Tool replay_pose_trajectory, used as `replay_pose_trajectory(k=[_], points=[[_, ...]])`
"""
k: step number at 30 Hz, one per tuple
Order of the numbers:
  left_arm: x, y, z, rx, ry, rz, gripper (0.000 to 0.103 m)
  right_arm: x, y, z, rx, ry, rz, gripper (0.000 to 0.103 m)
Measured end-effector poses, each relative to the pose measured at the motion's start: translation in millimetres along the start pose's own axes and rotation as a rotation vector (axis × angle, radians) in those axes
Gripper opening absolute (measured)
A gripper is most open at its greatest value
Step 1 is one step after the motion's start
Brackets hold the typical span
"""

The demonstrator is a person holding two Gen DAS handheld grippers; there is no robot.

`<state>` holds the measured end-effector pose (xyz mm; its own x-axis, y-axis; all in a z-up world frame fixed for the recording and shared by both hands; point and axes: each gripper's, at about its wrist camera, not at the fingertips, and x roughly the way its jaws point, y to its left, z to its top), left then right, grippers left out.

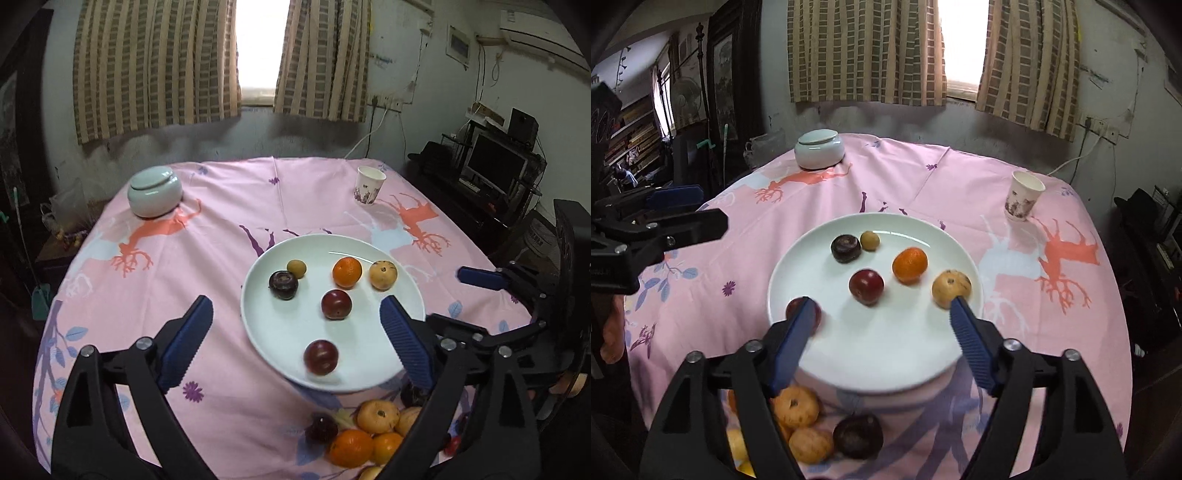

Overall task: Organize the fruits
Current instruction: 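Carry both red plums over the white plate and release them, then move both tools back to the fruit pile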

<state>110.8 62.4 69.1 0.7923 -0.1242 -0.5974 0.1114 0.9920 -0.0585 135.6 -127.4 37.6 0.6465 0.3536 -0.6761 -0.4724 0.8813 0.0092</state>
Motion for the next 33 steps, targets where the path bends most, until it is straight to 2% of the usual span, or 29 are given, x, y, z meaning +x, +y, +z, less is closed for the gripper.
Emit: replay_pose_trajectory(k=[2, 4, 7, 9, 13, 18, 20, 21, 22, 27, 31, 33], points=[[-21, -3, -25, 0.005, -0.042, 0.04, 0.101, -22, 1, -26, 0.032, -0.027, -0.006, 0.102], [-31, -1, -48, -0.015, -0.05, 0.073, 0.101, -36, 5, -56, 0.054, -0.021, -0.014, 0.102], [-36, 7, -76, -0.051, -0.02, 0.096, 0.101, -44, 4, -90, 0.104, 0.014, -0.075, 0.102], [-33, 13, -91, -0.052, 0.019, 0.118, 0.101, -46, -1, -106, 0.142, 0.049, -0.078, 0.102], [-26, 28, -111, -0.075, 0.086, 0.143, 0.101, -50, -12, -127, 0.175, 0.111, -0.124, 0.102], [-28, 35, -123, -0.12, 0.107, 0.126, 0.101, -52, -11, -144, 0.196, 0.141, -0.083, 0.102], [-31, 33, -124, -0.109, 0.102, 0.127, 0.101, -55, -10, -150, 0.195, 0.137, -0.061, 0.082], [-32, 30, -124, -0.103, 0.1, 0.13, 0.101, -54, -10, -153, 0.193, 0.155, -0.054, 0.056], [-33, 29, -124, -0.099, 0.1, 0.128, 0.101, -53, -10, -155, 0.194, 0.174, -0.05, 0.05], [-35, 22, -126, -0.085, 0.106, 0.118, 0.101, -49, -5, -169, 0.188, 0.216, -0.015, 0.05], [-39, 18, -127, -0.069, 0.106, 0.113, 0.101, -29, -2, -171, 0.175, 0.245, -0.001, 0.039], [-41, 17, -129, -0.054, 0.116, 0.119, 0.101, -16, 1, -168, 0.173, 0.249, 0.045, 0.034]])
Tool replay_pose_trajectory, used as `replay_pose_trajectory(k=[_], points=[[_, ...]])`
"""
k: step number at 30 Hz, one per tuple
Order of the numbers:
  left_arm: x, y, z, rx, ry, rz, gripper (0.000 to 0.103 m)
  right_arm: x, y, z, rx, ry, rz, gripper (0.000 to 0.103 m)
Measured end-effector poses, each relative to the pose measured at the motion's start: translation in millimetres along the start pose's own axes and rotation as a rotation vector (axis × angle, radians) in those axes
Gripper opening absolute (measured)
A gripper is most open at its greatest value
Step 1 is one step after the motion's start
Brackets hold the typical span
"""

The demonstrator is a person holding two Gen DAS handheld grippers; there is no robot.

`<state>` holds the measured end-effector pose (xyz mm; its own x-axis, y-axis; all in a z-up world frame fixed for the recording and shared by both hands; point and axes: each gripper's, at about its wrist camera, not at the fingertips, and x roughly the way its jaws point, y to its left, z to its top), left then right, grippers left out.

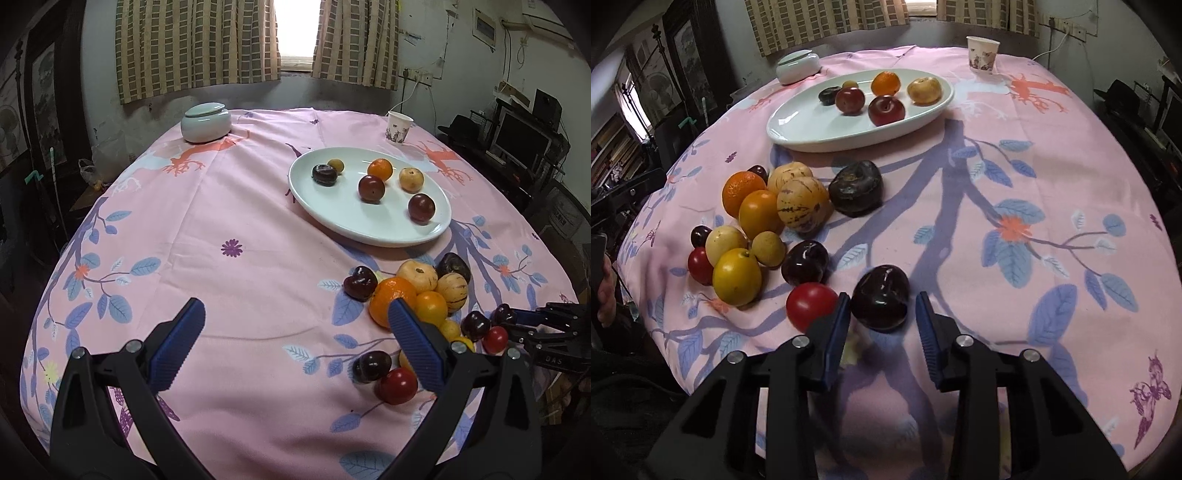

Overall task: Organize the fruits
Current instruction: 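Move both tools back to the fruit pile, then grasp a dark red plum with the right tool while the left tool grasps a dark cherry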

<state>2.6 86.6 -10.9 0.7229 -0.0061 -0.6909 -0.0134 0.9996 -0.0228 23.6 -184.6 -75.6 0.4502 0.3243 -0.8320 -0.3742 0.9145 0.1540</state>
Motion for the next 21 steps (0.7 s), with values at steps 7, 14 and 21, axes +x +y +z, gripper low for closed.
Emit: replay_pose_trajectory(k=[7, 14, 21], points=[[-3, 6, -24, 0.035, 0.06, 0.014, 0.101, -6, 10, 9, -0.009, -0.04, -0.033, 0.033], [30, -16, -43, 0.153, 0.197, 0.032, 0.101, -15, 4, 4, 0.031, -0.052, -0.017, 0.033], [48, -34, -49, 0.216, 0.221, 0.039, 0.099, -23, -4, -3, 0.076, -0.067, 0.005, 0.033]])
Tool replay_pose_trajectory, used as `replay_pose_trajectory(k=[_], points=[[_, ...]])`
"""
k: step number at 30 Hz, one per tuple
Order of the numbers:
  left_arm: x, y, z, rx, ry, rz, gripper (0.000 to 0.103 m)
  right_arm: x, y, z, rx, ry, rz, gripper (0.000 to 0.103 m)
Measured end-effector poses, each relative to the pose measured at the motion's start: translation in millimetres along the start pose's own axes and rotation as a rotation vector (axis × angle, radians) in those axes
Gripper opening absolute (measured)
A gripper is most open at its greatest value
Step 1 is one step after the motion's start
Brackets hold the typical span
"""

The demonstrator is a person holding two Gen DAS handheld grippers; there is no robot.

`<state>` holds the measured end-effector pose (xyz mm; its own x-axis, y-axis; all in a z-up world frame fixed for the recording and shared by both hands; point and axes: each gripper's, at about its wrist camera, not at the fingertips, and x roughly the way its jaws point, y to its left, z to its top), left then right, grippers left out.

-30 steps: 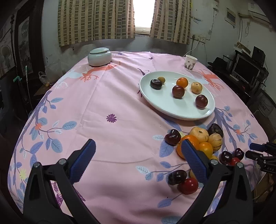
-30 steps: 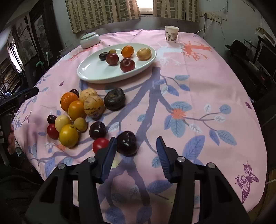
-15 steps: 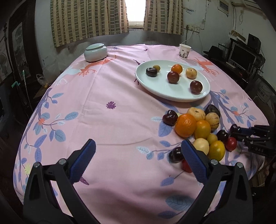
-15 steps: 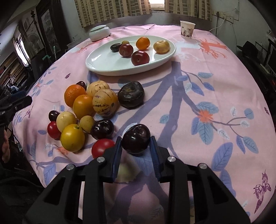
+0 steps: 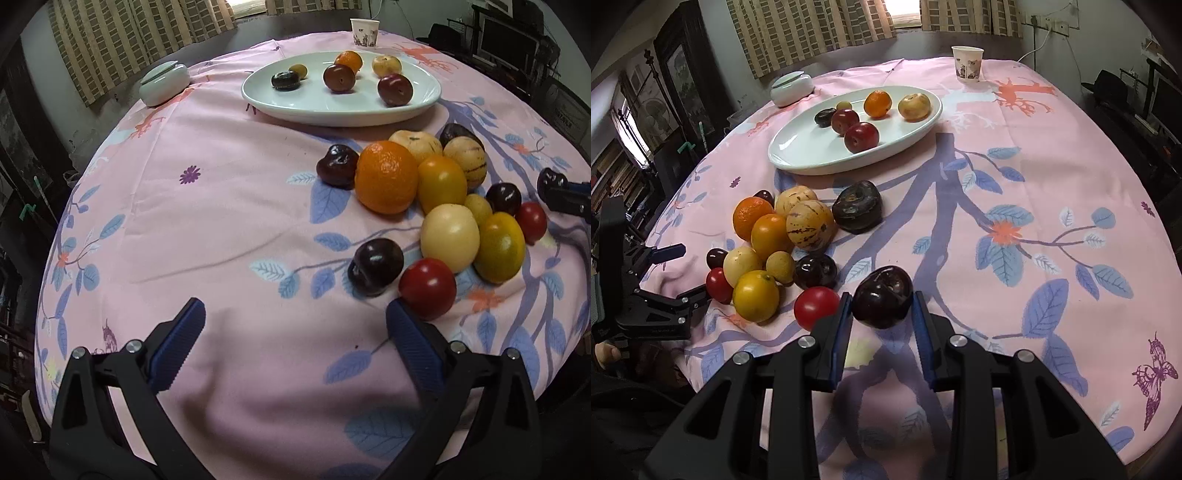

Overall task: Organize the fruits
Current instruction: 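Grasp a dark red plum with the right tool while the left tool grasps a dark cherry, then carry both dark fruits over the white plate and open both tools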

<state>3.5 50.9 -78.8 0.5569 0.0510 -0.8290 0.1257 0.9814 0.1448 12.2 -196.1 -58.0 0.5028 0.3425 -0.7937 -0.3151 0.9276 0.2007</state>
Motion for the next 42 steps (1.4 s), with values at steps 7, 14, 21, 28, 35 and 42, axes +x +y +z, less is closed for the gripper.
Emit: replay_pose_trajectory(k=[7, 14, 21, 28, 35, 42], points=[[13, -1, 13, -0.065, -0.044, -0.151, 0.071, 2, 4, -2, 0.001, 0.009, 0.022, 0.033], [-2, -16, 6, -0.037, -0.058, -0.21, 0.029, -1, 7, 0, -0.005, 0.003, 0.024, 0.033], [-16, -3, 5, -0.079, -0.073, -0.222, 0.029, -2, 13, 4, -0.011, -0.005, 0.04, 0.033], [-23, 10, 10, -0.108, -0.084, -0.21, 0.029, -1, 16, 8, -0.02, -0.001, 0.042, 0.033], [-27, 14, 22, -0.103, -0.098, -0.202, 0.029, 3, 16, 12, -0.015, -0.005, 0.057, 0.033], [-27, 16, 42, -0.082, -0.115, -0.197, 0.03, 2, 22, 30, -0.052, -0.026, 0.066, 0.033]])
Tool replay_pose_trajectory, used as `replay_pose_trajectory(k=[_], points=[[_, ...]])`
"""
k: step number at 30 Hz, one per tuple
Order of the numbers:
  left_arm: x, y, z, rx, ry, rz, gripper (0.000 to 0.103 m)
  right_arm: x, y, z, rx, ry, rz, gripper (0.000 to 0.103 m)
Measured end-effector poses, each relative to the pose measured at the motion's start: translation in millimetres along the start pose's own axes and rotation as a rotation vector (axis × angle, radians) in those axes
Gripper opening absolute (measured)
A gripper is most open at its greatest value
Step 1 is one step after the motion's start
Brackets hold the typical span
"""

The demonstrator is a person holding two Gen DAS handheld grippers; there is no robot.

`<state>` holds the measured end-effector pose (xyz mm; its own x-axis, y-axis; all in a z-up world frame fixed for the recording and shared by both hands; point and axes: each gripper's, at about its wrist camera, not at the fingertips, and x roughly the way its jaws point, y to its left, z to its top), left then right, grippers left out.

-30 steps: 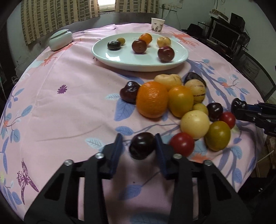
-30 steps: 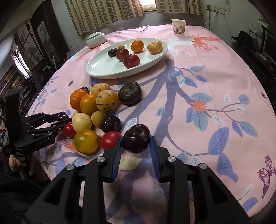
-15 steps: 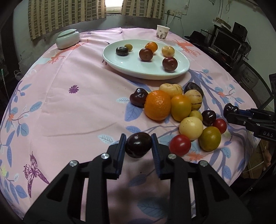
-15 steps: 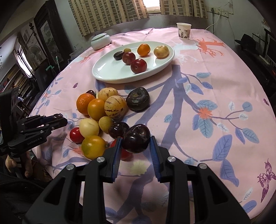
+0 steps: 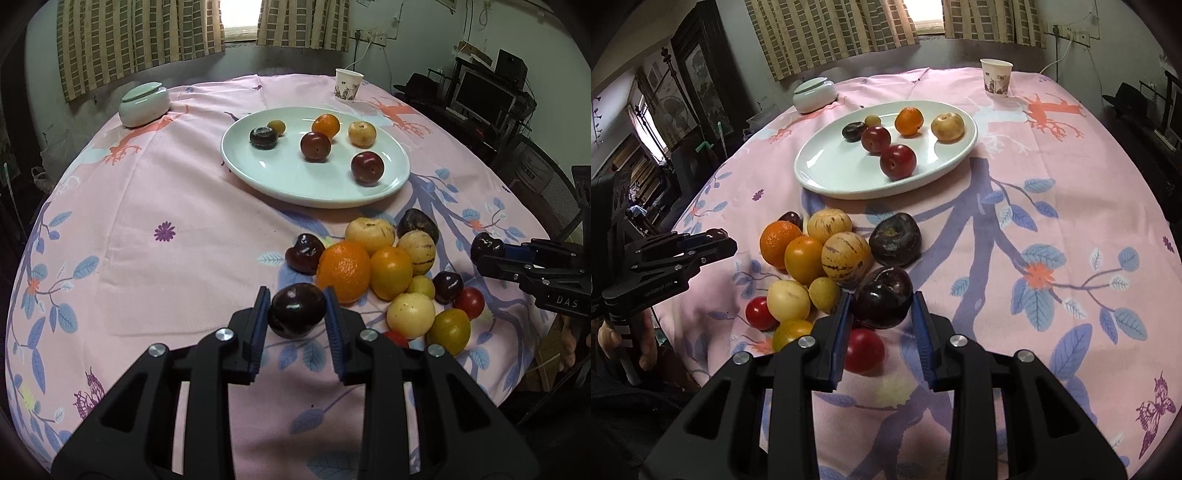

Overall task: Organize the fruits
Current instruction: 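Carry both dark fruits over the white plate and open both tools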

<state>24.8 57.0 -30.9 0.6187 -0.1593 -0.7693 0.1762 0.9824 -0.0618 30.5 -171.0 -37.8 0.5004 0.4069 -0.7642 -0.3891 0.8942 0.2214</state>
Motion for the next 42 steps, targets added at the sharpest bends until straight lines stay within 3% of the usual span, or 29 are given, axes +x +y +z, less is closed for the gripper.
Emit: replay_pose_trajectory(k=[4, 9, 13, 16, 23, 33, 35, 36, 37, 42], points=[[5, 1, 27, -0.012, -0.002, 0.004, 0.03, 4, 13, 27, -0.063, -0.023, -0.013, 0.033], [17, -5, 86, -0.004, -0.033, 0.069, 0.03, 16, 29, 78, -0.153, -0.064, -0.044, 0.033], [42, -5, 137, -0.015, -0.012, 0.043, 0.03, 35, 27, 124, -0.181, -0.084, -0.053, 0.033], [72, -1, 163, -0.027, 0.011, 0.06, 0.031, 63, 16, 154, -0.188, -0.052, -0.072, 0.033], [135, 16, 182, -0.109, 0.113, 0.034, 0.031, 126, -12, 176, -0.165, 0.063, -0.068, 0.033], [159, 17, 190, -0.12, 0.144, 0.036, 0.031, 149, -13, 178, -0.187, 0.099, -0.083, 0.033], [154, 17, 192, -0.12, 0.134, 0.037, 0.041, 147, -12, 178, -0.19, 0.103, -0.095, 0.037], [148, 17, 193, -0.12, 0.119, 0.036, 0.058, 143, -12, 179, -0.192, 0.091, -0.1, 0.047], [140, 17, 193, -0.12, 0.095, 0.038, 0.067, 136, -12, 179, -0.193, 0.072, -0.11, 0.062], [84, 18, 185, -0.115, 0.002, 0.023, 0.074, 88, -8, 168, -0.204, -0.017, -0.155, 0.066]])
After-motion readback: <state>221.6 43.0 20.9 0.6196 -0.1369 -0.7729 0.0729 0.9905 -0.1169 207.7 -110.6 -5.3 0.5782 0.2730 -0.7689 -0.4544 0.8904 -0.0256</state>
